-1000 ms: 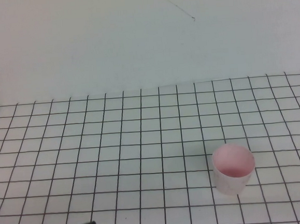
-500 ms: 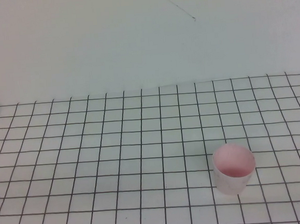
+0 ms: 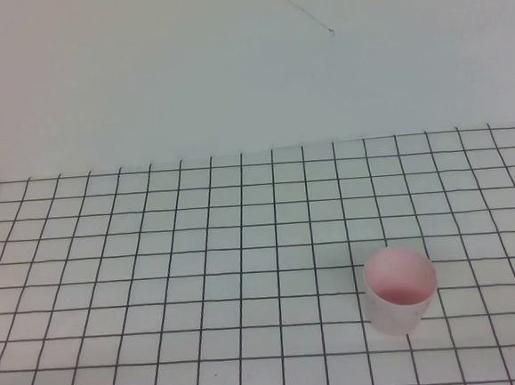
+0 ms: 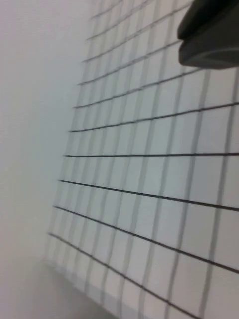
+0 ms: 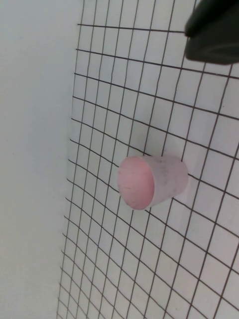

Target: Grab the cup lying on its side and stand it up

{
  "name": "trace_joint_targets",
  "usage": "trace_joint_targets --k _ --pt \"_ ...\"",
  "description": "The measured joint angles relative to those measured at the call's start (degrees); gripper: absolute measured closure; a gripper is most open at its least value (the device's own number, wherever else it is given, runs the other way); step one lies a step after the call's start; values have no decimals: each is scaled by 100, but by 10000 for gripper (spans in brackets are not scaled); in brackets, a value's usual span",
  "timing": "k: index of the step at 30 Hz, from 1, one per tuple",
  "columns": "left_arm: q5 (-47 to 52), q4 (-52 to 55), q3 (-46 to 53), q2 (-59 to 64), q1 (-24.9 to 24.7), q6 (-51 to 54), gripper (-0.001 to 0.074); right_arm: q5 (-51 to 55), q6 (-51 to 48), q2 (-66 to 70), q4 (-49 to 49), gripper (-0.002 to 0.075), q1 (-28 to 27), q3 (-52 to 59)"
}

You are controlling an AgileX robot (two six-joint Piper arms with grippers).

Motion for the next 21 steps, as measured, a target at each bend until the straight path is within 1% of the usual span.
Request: trace_joint_targets --k 4,21 --pt "4 0 0 0 -3 542 734 -35 0 0 13 728 0 13" --pt "15 -38 -10 0 10 770 734 -35 0 0 13 729 0 13"
